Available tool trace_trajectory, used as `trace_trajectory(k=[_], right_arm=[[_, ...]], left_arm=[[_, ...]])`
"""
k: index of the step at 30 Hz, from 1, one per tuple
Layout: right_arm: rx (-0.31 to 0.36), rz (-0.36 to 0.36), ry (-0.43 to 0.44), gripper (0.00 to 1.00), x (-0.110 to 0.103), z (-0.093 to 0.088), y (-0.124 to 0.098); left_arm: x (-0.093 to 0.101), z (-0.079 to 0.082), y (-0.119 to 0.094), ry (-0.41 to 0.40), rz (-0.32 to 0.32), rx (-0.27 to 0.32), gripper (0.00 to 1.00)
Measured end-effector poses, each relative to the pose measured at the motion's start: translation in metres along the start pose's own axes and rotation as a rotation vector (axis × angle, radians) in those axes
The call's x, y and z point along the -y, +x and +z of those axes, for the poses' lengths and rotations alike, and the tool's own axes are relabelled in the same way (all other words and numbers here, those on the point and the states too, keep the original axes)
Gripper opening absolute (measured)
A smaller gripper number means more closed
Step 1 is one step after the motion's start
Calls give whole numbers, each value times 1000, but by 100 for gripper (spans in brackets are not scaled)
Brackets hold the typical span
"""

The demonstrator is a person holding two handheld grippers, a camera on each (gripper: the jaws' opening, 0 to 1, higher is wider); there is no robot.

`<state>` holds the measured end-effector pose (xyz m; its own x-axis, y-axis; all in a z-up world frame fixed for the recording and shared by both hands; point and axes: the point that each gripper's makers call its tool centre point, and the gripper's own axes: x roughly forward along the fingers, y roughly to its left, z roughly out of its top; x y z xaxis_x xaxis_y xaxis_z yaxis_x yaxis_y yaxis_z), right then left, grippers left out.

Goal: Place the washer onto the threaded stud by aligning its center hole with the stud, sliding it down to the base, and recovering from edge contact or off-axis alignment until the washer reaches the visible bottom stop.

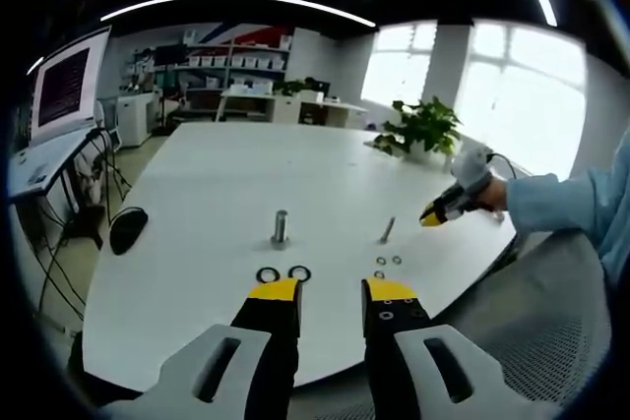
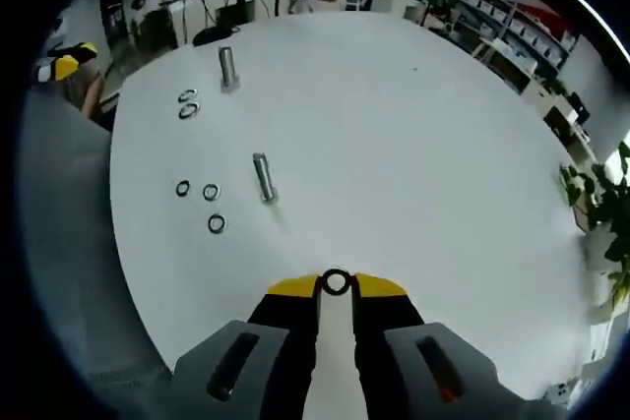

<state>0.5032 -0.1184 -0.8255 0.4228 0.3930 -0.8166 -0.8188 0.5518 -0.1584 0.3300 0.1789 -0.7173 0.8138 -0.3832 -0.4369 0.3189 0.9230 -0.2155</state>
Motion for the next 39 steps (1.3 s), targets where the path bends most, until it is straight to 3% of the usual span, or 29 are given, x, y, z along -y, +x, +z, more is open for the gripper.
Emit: trace_trajectory(k=[9, 22, 31, 39], right_arm=[[91, 25, -56, 14, -9, 29, -3], [135, 70, -177, 14, -33, 56, 11], [187, 71, -168, 14, -41, 70, 12], [151, 69, -218, 14, -50, 68, 18]], left_arm=[[0, 0, 0, 1, -1, -3, 22], [0, -1, 0, 1, 0, -6, 22], [-1, -1, 0, -2, 2, -6, 22], [-1, -2, 0, -2, 1, -13, 22]])
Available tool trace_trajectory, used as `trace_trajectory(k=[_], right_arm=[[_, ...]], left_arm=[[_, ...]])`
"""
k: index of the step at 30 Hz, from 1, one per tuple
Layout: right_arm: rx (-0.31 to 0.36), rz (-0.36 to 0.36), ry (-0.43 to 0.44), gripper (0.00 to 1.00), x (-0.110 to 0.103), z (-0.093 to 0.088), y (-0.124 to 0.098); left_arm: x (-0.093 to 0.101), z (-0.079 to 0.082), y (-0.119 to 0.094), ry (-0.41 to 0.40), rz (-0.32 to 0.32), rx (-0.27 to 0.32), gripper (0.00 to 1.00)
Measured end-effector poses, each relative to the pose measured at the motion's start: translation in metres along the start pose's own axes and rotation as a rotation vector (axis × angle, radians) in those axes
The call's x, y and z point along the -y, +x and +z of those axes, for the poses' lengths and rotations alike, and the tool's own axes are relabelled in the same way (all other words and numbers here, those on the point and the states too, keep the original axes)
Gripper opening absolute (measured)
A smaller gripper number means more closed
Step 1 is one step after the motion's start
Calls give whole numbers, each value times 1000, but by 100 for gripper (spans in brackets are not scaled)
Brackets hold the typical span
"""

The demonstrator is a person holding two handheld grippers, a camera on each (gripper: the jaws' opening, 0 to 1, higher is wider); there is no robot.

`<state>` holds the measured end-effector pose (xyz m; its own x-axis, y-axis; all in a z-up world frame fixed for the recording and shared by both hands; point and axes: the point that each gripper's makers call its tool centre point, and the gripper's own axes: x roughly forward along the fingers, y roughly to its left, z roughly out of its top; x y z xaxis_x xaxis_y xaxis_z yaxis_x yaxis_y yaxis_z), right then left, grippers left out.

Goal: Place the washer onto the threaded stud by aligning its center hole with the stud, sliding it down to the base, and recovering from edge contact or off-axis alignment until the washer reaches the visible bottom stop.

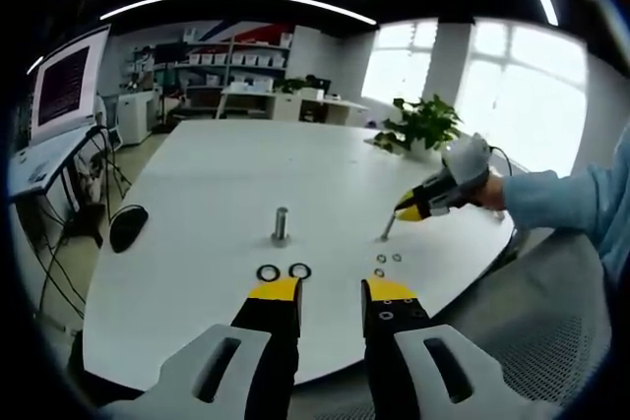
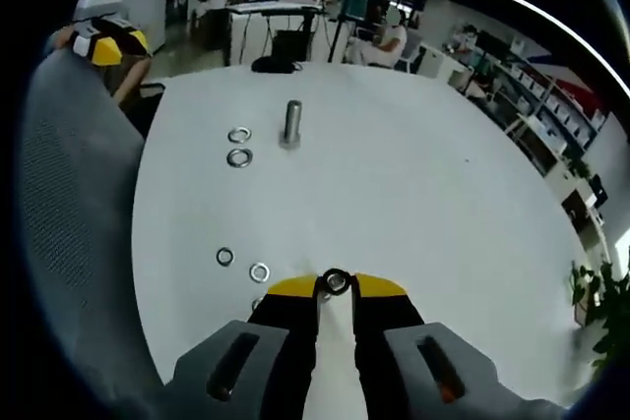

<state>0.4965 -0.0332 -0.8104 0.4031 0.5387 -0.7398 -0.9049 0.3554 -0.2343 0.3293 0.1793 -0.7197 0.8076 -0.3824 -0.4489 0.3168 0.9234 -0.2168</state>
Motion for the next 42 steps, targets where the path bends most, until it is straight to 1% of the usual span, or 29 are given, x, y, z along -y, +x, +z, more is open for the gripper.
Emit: trace_trajectory(k=[3, 13, 22, 29, 34, 39, 42], right_arm=[[-14, -6, -18, 14, 0, -2, 3], [-15, -26, -33, 14, 3, -1, 5], [-27, -28, -59, 14, 0, -1, 7], [-30, -26, -49, 16, 0, -2, 6], [-4, -41, -22, 16, 5, 4, 1], [57, -78, 28, 15, 13, 14, -5], [61, -110, 41, 15, 19, 14, -7]], left_arm=[[0, 0, 0, 1, -1, -3, 22], [0, -1, 0, 1, 0, -6, 22], [-1, 0, 0, -2, 3, -1, 22], [-1, 0, 0, -1, 3, -1, 22], [-1, 0, 0, 0, 3, -2, 22], [-1, 0, 0, -1, 3, 0, 22], [-1, 0, 0, -1, 3, 0, 22]])
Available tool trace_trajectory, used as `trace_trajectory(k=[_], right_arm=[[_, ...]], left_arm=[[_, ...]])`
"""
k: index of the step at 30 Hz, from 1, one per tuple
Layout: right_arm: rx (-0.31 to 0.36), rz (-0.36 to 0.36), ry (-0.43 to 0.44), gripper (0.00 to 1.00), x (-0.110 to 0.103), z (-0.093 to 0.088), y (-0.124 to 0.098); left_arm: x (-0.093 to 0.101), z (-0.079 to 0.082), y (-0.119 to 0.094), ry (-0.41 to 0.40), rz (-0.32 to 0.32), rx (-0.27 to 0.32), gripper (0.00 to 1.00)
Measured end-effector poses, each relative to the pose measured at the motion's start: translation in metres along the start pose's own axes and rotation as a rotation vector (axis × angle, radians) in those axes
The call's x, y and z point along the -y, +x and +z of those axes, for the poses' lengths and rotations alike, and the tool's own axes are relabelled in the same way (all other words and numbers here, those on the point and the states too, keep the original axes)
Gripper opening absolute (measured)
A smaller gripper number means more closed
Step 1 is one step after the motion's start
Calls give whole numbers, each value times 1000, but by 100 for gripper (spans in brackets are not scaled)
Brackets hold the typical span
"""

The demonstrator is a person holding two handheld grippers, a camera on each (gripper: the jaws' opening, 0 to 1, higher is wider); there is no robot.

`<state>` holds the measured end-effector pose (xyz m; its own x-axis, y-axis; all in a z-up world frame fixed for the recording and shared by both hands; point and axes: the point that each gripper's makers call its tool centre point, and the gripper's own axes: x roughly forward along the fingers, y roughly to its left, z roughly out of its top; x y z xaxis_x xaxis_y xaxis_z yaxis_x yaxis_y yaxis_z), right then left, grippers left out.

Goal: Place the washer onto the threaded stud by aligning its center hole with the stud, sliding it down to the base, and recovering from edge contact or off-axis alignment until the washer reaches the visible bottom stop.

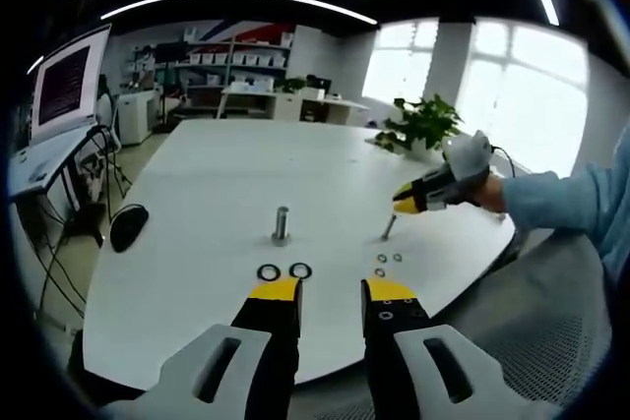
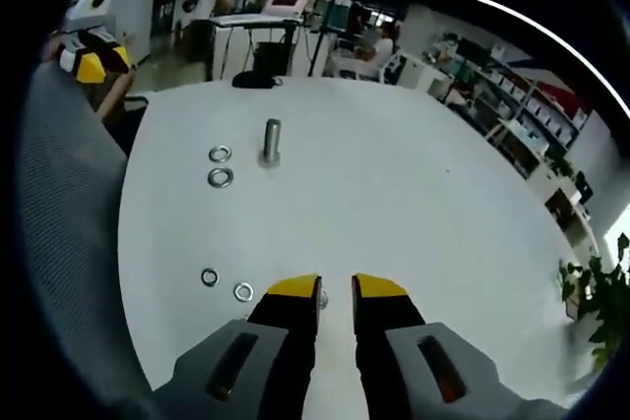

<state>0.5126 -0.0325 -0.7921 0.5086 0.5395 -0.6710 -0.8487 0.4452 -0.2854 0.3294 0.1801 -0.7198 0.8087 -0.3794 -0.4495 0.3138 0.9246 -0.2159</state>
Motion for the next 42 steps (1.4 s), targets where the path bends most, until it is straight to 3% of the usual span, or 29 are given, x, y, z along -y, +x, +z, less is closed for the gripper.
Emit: trace_trajectory(k=[6, 20, 21, 23, 42], right_arm=[[-57, 19, -14, 14, -6, -15, 6], [-43, 30, -62, 13, -13, -8, 11], [-75, 34, -64, 13, -15, -12, 9], [-72, 23, -92, 13, -15, -11, 8], [-50, -16, -28, 13, 2, -11, 3]], left_arm=[[0, 0, 0, 0, 0, 1, 22], [0, 0, 0, 1, -2, 1, 22], [0, 0, 0, 1, -2, 1, 22], [0, 0, 0, 1, -2, 1, 22], [0, 0, 0, 0, 0, -1, 22]])
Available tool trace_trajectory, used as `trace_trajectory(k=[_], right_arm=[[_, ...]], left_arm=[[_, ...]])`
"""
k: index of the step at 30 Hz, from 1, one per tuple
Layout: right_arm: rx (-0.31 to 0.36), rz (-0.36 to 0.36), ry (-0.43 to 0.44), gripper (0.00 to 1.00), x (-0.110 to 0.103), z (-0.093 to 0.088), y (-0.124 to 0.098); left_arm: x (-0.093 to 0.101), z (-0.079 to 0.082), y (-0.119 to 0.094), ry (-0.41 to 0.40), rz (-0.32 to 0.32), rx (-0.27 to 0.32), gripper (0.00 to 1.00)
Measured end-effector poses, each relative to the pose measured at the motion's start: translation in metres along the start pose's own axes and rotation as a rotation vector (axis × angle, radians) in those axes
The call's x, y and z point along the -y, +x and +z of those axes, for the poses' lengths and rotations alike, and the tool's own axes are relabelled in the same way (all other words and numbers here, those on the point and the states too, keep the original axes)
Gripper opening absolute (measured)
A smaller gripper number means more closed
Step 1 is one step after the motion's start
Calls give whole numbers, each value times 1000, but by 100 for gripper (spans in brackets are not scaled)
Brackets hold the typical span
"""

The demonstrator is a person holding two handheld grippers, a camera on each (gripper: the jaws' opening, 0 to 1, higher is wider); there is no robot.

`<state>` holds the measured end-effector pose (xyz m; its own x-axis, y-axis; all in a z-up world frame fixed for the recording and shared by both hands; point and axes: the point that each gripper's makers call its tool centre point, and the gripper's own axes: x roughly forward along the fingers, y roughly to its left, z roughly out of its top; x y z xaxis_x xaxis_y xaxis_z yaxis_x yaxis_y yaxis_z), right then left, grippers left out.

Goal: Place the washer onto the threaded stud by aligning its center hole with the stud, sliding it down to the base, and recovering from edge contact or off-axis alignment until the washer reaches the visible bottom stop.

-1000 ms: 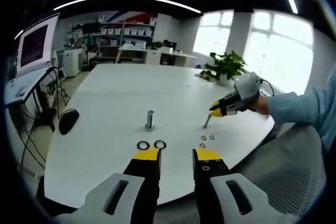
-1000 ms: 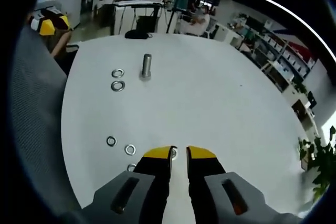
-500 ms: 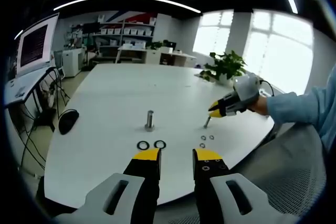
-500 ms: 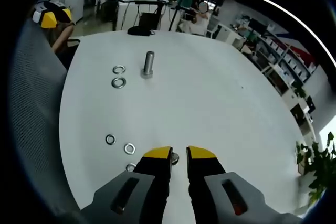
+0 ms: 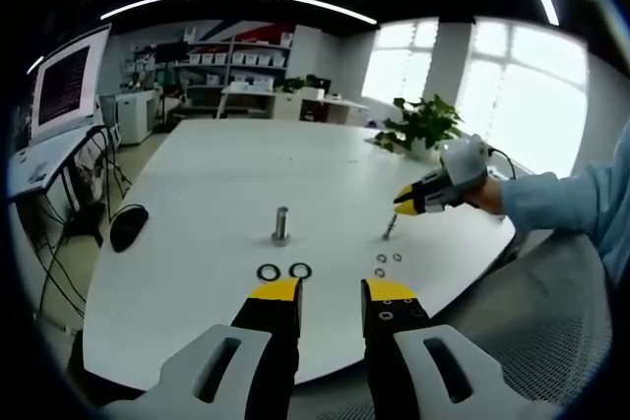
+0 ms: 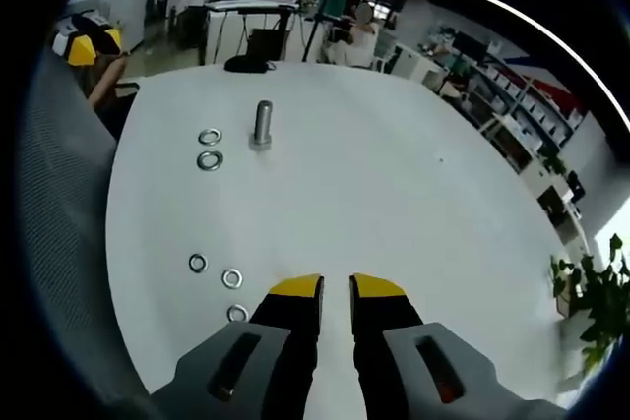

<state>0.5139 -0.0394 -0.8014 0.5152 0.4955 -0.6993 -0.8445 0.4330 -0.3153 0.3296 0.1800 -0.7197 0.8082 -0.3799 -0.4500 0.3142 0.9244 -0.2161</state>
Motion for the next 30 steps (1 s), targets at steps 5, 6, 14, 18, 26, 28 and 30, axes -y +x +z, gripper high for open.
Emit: trace_trajectory(k=[5, 6, 14, 18, 26, 28, 30], right_arm=[[-3, 64, 44, 13, -13, -3, 4], [-18, 93, 72, 13, -18, -7, 6], [-42, 114, 123, 13, -20, -19, 9], [-43, 113, 120, 12, -20, -20, 10], [-23, 128, 106, 3, -22, -13, 9], [-25, 125, 99, 3, -23, -13, 9], [-29, 125, 101, 3, -22, -14, 8]], left_arm=[[0, 0, 0, -1, 2, 1, 22], [0, 0, 0, -2, 2, 1, 22], [-1, 0, -1, -3, 3, 3, 22], [-1, 0, 0, -2, 3, 3, 22], [-1, 0, 0, -1, 2, 2, 22], [-1, 0, 0, -2, 2, 3, 22], [0, 0, 0, -1, 2, 2, 22]])
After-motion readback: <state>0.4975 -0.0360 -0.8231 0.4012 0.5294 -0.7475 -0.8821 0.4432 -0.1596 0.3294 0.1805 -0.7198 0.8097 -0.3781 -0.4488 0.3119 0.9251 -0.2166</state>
